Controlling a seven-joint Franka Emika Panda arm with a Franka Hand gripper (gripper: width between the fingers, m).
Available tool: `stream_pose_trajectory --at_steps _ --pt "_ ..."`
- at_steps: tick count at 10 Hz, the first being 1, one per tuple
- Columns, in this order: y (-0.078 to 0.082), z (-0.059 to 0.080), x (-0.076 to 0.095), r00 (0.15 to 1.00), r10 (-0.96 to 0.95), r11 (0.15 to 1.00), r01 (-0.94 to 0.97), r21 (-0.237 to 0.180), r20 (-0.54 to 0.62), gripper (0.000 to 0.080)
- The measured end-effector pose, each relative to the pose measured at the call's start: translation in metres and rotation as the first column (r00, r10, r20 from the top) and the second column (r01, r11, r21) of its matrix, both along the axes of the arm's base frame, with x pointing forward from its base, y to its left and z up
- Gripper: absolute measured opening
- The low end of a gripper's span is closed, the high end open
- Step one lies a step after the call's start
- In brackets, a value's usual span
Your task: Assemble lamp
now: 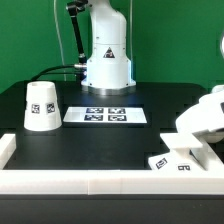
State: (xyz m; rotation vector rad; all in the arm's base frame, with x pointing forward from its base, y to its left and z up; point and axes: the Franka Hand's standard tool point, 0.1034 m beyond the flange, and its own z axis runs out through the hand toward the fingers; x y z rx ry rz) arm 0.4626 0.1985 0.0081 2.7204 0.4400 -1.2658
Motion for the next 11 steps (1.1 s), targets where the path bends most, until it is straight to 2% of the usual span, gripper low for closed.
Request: stream_pose_trajectory --at_steps 3,4,5,6,8,10,11 --pt "-0.005 0.001 0.003 1.0 0.002 1.0 -0.002 0.012 -0.001 0.0574" --pt "-0.011 0.008 0.007 1.0 0.022 0.999 -0.022 0.045 -0.006 0.0574" --pt "-0.025 0.027 0.015 0.999 0.047 0.995 -0.046 0.09 -0.016 0.0574" --pt "-0.043 0.053 0.023 0.998 0.059 0.991 -0.055 0.126 -0.028 0.0576" --pt "-0.077 0.088 0.035 0.996 0.062 0.983 -0.051 0.176 -0.06 0.0576" --pt "-0.1 0.106 0.044 0.998 0.03 0.983 -0.019 0.182 -0.055 0.0576" --pt "-0.099 0.104 0.047 0.999 0.028 0.982 -0.021 0.185 -0.033 0.0576"
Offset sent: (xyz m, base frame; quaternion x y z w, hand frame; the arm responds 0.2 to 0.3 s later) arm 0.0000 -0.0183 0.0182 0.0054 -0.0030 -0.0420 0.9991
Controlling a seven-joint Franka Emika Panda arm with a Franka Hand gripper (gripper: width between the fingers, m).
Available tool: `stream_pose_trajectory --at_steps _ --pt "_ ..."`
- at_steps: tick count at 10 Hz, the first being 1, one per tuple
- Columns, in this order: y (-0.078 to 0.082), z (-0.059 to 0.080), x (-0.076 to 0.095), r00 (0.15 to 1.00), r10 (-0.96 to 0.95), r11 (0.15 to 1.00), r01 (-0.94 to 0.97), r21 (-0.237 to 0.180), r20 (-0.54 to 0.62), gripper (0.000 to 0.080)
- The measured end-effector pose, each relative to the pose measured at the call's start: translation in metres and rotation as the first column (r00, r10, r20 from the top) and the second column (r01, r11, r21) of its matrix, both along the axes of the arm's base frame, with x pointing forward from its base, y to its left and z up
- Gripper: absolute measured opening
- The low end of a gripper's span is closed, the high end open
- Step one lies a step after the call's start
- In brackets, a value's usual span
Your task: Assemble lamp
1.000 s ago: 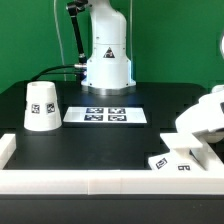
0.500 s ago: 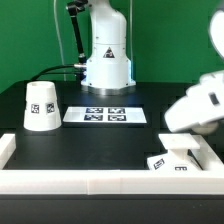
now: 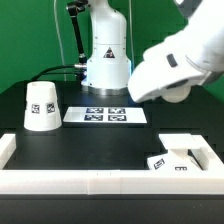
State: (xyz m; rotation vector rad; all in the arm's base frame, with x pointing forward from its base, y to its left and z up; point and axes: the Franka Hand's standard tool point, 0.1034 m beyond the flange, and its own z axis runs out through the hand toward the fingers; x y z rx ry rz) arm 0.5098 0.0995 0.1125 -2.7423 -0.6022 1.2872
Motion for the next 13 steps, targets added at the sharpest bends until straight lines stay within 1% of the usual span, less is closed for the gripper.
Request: stream_pose_trajectory --at_steps 1,2,3,4,5,6,7,8,9,11,12,13 --pt "0.001 -0.004 0.008 0.999 -0.007 1.0 0.006 0.013 0.051 0.0576" --pt "0.0 -0.004 0.017 0.989 -0.019 0.999 0.015 0.029 0.147 0.0576" --pt "-0.004 -0.004 0.019 0.979 -0.018 0.998 0.006 0.061 0.205 0.0576" --pt "-0.012 -0.004 0.027 0.965 -0.028 0.995 0.002 0.097 0.261 0.0576" --pt "-0.021 0.009 0.036 0.956 -0.034 0.994 0.001 0.112 0.291 0.0576" --pt "-0.029 0.025 0.051 0.934 -0.049 0.991 0.001 0.133 0.355 0.0576" --pt "-0.034 0.034 0.058 0.918 -0.053 0.99 -0.004 0.144 0.392 0.0576" --pt "-0.039 0.044 0.069 0.884 -0.068 0.988 -0.005 0.155 0.463 0.0576" --pt "-0.042 0.052 0.072 0.849 -0.076 0.988 -0.008 0.157 0.523 0.0576" --pt "-0.044 0.046 0.075 0.768 -0.12 0.982 -0.002 0.189 0.63 0.0576" --pt "-0.047 0.046 0.079 0.71 -0.143 0.979 -0.003 0.206 0.69 0.0576" --pt "-0.05 0.045 0.08 0.663 -0.159 0.976 -0.006 0.218 0.732 0.0576"
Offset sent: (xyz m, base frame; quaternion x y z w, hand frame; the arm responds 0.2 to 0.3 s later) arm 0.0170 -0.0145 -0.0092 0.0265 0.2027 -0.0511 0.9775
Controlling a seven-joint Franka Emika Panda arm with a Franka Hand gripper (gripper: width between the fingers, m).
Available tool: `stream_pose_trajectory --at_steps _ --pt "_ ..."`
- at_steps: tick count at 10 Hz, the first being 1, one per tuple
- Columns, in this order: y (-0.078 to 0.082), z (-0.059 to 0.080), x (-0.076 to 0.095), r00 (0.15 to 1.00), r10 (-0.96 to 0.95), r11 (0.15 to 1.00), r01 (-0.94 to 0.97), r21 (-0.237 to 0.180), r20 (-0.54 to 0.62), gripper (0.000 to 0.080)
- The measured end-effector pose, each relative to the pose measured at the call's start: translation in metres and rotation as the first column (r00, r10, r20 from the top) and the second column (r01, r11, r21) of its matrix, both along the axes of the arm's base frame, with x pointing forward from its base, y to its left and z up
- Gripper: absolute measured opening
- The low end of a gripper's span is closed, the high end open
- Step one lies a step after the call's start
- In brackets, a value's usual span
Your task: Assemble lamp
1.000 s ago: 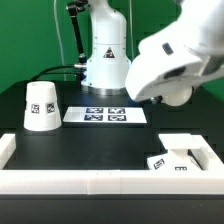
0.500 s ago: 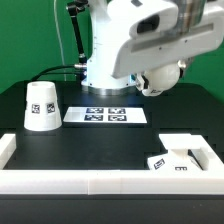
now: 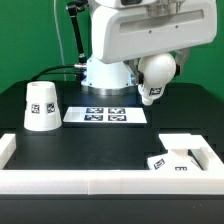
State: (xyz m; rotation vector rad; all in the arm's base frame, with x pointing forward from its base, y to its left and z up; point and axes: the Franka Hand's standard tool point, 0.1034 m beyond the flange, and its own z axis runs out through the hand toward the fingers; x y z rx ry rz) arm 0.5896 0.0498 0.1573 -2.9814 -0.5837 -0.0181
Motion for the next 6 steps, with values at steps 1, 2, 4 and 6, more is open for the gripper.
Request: stream_pose_trajectory --at_steps 1,2,4,6 --pt "-0.003 -0.002 0.006 0.998 -0.004 1.0 0.004 0.007 0.061 0.0576" --pt "-0.006 -0.001 0.015 0.99 -0.018 1.0 0.017 0.012 0.141 0.0576" --pt "-0.007 0.001 0.024 0.964 -0.044 0.999 0.041 0.019 0.262 0.0576" --pt "-0.012 -0.003 0.024 0.934 -0.038 0.999 0.038 0.007 0.354 0.0576"
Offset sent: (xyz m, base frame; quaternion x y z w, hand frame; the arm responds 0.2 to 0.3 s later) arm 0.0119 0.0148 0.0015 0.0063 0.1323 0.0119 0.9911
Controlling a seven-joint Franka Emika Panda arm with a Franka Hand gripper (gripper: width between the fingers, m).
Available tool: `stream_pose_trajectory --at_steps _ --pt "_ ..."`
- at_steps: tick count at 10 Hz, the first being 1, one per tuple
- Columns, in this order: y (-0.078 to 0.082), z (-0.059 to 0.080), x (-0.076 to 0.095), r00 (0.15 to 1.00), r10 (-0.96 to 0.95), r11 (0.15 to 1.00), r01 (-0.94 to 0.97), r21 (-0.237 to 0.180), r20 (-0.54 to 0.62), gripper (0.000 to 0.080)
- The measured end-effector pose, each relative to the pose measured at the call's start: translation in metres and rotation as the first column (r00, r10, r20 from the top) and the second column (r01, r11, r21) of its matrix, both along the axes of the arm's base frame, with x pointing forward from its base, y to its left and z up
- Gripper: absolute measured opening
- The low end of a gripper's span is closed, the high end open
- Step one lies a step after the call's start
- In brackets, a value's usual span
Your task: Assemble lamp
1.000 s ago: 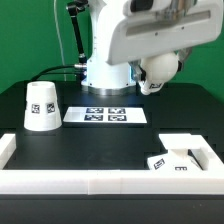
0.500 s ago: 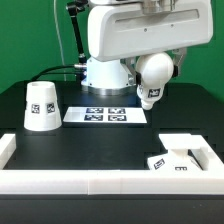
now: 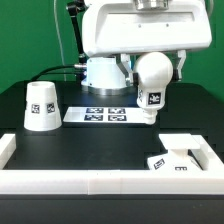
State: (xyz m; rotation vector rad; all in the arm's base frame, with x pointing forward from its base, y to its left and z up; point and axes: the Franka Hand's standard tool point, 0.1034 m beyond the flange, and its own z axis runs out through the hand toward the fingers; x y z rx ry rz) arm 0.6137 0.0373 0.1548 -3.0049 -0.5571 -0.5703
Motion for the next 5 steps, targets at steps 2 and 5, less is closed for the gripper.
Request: stream_pose_trajectory --at_steps 2,5 --pt "0.003 -0.001 -0.001 1.0 -0.007 1.0 0.007 0.004 -0.007 0.0576" --pt "0.039 -0.004 -0.001 1.0 -0.028 0.999 0.029 0.034 -0.012 0.0576"
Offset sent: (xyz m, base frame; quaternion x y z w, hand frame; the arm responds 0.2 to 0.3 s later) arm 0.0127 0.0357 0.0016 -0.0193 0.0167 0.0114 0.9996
